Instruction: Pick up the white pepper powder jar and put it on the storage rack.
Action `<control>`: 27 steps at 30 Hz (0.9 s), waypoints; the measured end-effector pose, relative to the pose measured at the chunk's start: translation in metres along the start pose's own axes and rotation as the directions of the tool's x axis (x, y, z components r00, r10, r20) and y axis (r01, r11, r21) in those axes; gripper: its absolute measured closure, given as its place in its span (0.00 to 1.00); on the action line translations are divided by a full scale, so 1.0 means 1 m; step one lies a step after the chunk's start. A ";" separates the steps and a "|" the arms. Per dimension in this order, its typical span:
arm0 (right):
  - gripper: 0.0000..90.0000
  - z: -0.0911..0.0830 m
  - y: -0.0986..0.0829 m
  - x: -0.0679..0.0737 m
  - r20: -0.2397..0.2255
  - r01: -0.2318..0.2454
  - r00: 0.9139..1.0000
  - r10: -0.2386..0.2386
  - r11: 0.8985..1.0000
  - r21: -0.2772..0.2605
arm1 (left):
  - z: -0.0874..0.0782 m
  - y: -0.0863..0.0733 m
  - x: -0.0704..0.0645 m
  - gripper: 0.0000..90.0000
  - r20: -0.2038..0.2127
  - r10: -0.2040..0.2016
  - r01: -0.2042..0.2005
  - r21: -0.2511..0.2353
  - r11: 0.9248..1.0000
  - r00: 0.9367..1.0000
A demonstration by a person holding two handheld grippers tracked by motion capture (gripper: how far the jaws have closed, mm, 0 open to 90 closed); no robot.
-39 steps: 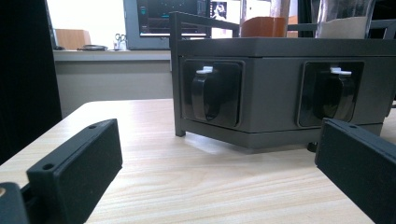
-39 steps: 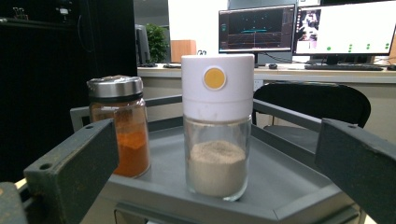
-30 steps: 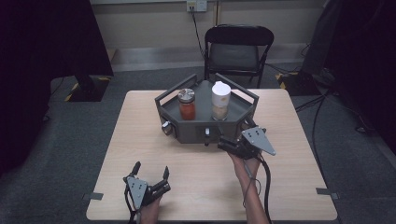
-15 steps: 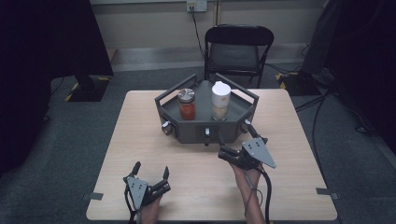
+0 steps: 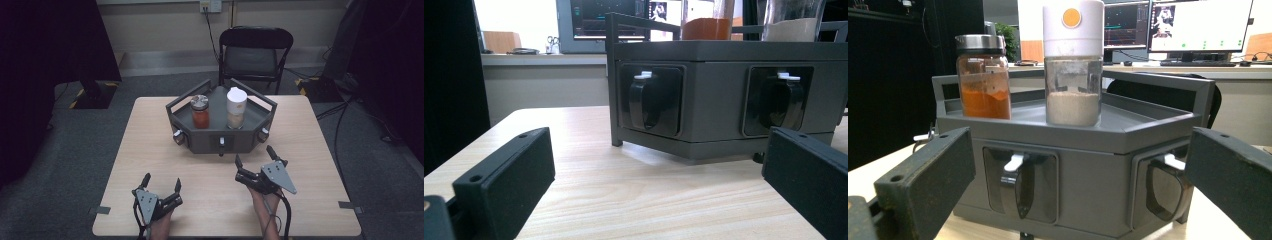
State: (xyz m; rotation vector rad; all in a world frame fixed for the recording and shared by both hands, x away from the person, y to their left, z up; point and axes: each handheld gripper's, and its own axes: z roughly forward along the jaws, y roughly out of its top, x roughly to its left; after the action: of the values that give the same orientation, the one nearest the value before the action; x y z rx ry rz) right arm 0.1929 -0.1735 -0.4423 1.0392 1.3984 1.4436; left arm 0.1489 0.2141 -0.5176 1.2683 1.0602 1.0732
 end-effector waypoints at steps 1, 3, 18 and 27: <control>0.00 0.000 0.000 0.000 0.000 0.000 1.000 0.000 1.000 0.000 | 0.000 0.000 0.000 0.00 0.000 0.000 0.000 0.000 1.000 1.000; 0.00 -0.003 -0.005 0.002 0.010 0.012 1.000 -0.012 1.000 0.001 | 0.000 0.000 0.000 0.00 0.000 0.000 0.000 0.000 1.000 1.000; 0.00 -0.020 -0.026 0.008 0.049 0.053 0.997 -0.052 0.998 -0.034 | 0.000 0.000 0.000 0.00 0.000 0.000 0.000 0.000 1.000 1.000; 0.00 -0.028 -0.039 0.013 0.085 0.072 0.994 -0.069 0.997 -0.034 | 0.000 0.000 0.000 0.00 0.000 0.000 0.000 0.000 1.000 1.000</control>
State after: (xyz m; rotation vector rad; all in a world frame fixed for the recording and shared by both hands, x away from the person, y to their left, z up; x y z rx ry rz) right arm 0.1631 -0.1691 -0.4817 1.0055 1.3306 1.3551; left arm 0.1489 0.2141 -0.5176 1.2681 1.0602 1.0731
